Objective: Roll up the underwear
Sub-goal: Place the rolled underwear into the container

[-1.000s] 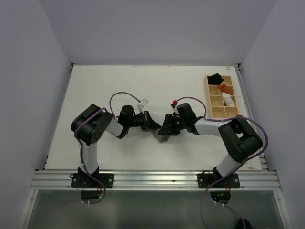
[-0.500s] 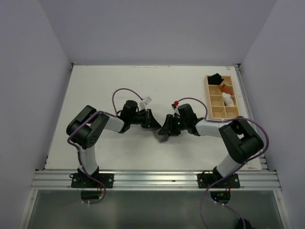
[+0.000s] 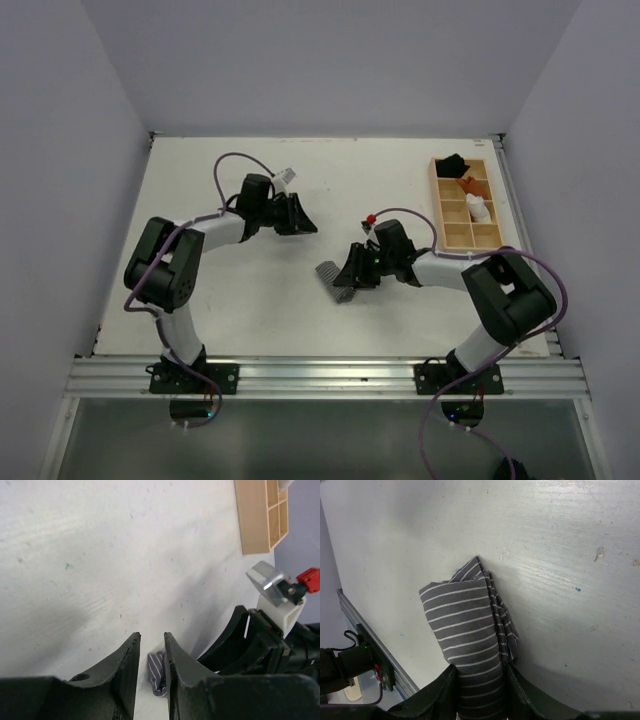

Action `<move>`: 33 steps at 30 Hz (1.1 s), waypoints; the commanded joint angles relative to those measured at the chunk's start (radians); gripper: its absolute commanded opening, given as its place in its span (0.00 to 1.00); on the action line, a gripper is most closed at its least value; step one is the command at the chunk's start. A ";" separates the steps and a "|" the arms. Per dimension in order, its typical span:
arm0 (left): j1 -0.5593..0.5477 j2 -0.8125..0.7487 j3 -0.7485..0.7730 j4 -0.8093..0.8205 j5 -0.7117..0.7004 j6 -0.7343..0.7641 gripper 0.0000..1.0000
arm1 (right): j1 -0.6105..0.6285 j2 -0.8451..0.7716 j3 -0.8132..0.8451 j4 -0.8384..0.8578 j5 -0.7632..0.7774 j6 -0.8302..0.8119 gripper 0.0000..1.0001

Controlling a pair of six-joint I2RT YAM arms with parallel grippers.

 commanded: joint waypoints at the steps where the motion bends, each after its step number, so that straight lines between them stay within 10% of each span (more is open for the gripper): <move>1: 0.023 -0.067 0.132 -0.146 -0.029 0.082 0.30 | 0.010 -0.014 -0.019 -0.125 0.010 0.004 0.00; 33: 0.060 -0.264 0.080 -0.320 -0.132 0.154 0.30 | -0.055 -0.090 0.201 -0.255 0.047 -0.007 0.00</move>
